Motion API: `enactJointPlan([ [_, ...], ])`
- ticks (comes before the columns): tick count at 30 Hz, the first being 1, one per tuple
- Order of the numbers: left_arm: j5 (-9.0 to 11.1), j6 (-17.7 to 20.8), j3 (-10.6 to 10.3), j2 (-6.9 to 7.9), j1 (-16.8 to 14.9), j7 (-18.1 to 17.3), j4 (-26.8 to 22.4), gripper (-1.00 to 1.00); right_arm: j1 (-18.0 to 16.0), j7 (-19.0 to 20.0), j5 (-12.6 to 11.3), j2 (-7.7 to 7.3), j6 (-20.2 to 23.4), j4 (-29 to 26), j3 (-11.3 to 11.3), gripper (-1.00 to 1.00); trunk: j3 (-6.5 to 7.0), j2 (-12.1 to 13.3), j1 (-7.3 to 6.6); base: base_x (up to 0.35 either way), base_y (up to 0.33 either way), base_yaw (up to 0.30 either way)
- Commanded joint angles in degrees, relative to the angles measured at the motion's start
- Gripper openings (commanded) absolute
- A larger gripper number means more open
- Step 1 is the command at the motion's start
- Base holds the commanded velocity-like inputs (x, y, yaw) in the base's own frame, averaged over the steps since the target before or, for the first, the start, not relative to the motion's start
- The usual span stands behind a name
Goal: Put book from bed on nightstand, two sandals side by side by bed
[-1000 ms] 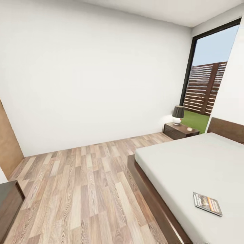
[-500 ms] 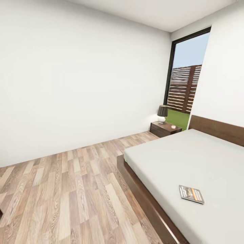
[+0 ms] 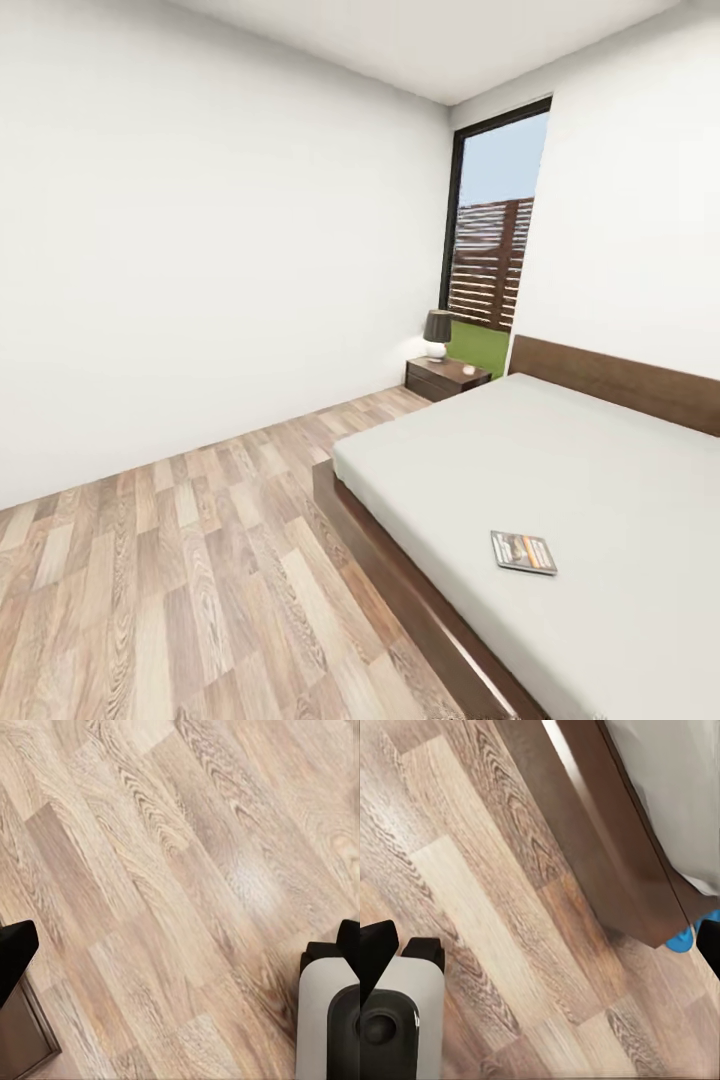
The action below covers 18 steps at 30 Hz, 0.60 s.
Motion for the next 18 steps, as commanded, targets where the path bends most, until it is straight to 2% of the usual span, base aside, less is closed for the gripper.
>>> enactJointPlan([
  [1,0.31,-0.13,-0.50,0.01,-0.01,0.25,-0.03,1.00,-0.05,0.19,-0.60,-0.02,0.17,-0.05,0.48,1.00,-0.08,-0.09,0.02,0.000,0.068,-0.281],
  [18,0.33,-0.18,-0.50,0.01,-0.01,0.25,-0.03,1.00,-0.04,0.19,-0.60,-0.02,0.17,-0.07,0.48,1.00,0.34,-0.09,0.02,0.000,0.025,-0.281],
])
